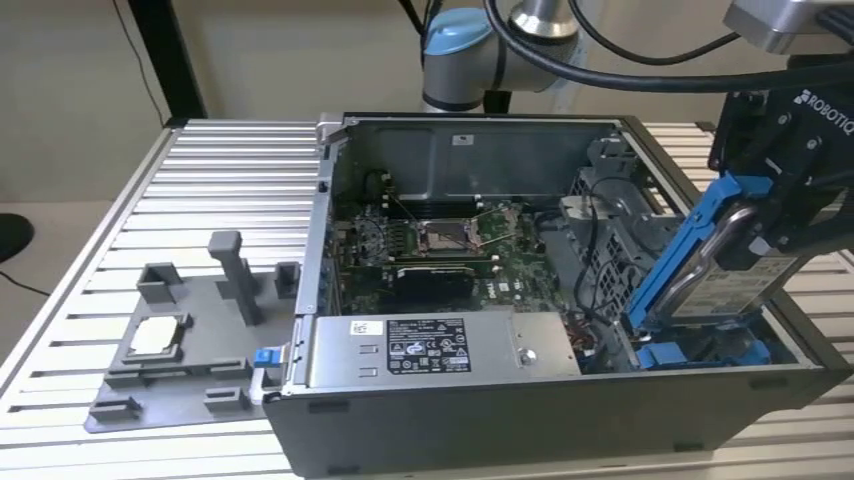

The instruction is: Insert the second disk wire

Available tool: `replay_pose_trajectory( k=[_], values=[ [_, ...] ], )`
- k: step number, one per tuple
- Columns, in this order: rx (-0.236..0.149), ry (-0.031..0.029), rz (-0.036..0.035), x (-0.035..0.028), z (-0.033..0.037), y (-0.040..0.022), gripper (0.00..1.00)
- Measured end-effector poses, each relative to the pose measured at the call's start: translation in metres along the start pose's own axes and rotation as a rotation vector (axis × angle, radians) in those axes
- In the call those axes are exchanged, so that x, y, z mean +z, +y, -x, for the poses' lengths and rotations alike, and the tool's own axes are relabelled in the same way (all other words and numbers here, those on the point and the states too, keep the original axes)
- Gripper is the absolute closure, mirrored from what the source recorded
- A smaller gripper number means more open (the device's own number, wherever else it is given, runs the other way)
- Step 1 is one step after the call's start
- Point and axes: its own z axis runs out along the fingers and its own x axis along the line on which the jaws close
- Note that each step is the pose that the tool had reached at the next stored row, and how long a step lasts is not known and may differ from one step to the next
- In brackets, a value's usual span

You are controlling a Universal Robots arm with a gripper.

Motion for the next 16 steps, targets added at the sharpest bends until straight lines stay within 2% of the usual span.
replay_pose_trajectory(
  k=[3,9,13,16],
  values=[
    [0.000,-0.0015,0.0001,0.0015,-0.0002,-0.0023,1.00],
    [0.003,-0.0016,0.0033,0.0054,-0.0028,-0.0026,1.00],
    [0.007,-0.0018,0.0110,0.0047,-0.0067,-0.0027,1.00],
    [0.008,-0.0015,0.0137,0.0039,-0.0075,-0.0025,1.00]
  ],
)
